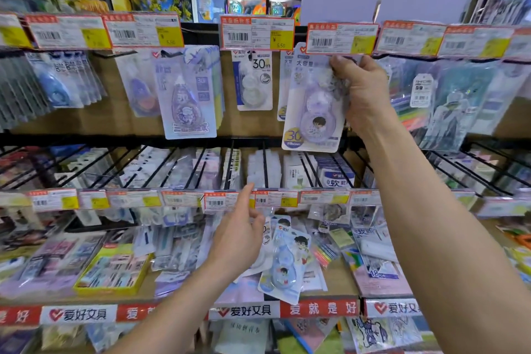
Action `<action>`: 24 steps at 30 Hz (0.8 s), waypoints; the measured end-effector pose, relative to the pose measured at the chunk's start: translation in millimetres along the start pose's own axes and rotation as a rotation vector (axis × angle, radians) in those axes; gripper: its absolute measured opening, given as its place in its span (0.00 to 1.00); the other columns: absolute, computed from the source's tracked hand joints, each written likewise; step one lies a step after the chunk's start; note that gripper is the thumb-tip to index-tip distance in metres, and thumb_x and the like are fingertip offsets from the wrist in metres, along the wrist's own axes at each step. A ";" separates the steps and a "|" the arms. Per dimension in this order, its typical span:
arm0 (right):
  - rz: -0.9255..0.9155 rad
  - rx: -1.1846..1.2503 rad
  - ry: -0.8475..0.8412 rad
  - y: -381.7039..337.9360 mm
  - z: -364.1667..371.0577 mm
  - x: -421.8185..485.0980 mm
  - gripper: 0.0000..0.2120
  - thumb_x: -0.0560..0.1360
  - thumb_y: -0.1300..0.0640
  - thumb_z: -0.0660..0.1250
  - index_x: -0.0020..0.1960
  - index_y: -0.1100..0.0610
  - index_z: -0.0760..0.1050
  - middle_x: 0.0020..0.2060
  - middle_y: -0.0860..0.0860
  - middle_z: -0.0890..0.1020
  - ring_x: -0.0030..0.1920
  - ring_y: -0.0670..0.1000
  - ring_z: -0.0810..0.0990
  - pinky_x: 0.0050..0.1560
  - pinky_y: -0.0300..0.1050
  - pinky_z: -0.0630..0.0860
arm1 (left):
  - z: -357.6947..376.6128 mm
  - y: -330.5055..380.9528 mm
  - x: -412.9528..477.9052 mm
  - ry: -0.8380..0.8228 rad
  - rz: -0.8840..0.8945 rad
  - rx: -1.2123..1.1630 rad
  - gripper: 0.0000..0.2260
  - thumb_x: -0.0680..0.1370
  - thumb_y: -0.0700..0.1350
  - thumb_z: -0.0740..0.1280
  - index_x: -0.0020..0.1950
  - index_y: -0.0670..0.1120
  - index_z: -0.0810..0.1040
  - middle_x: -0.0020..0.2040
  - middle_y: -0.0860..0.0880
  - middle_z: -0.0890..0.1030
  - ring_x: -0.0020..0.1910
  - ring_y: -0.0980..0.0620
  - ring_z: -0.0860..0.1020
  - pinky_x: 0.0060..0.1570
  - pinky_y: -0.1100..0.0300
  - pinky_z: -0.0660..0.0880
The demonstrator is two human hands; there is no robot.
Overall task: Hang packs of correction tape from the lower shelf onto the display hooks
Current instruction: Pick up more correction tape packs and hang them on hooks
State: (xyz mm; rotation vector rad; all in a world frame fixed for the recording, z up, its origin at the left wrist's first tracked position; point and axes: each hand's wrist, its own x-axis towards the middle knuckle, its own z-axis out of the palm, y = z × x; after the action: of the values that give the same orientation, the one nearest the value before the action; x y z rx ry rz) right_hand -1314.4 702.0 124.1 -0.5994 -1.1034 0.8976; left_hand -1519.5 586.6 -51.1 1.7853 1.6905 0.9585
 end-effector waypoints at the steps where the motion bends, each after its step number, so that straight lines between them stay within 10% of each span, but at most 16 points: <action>1: 0.002 -0.008 -0.004 0.5 -0.8 1.1 0.06 0.79 0.69 0.67 0.51 0.59 0.79 0.42 0.51 0.88 0.45 0.51 0.87 0.47 0.47 0.82 | 1.3 -0.8 -0.4 0.001 0.000 0.004 0.30 0.83 0.47 0.61 0.80 0.59 0.49 0.49 0.62 0.76 0.42 0.55 0.79 0.45 0.48 0.79; 15: -0.025 -0.577 0.222 28.9 -6.7 43.7 0.18 0.75 0.49 0.74 0.60 0.57 0.79 0.50 0.50 0.84 0.51 0.52 0.85 0.53 0.49 0.82 | 7.7 -12.8 2.7 0.003 0.056 -0.016 0.31 0.83 0.47 0.60 0.80 0.61 0.47 0.50 0.59 0.77 0.37 0.54 0.78 0.36 0.54 0.73; 24: -0.049 -0.922 0.342 52.0 1.0 71.9 0.21 0.75 0.37 0.69 0.50 0.55 0.77 0.50 0.52 0.82 0.51 0.54 0.80 0.51 0.48 0.75 | 5.7 -24.5 -9.2 0.034 0.154 0.069 0.31 0.83 0.46 0.61 0.80 0.61 0.48 0.57 0.58 0.76 0.47 0.54 0.77 0.47 0.48 0.76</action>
State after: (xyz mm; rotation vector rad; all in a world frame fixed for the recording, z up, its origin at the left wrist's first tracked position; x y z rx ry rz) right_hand -1319.1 790.5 118.8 -1.4145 -1.1750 0.1744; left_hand -1530.6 580.7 -74.8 1.9785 1.6438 1.0115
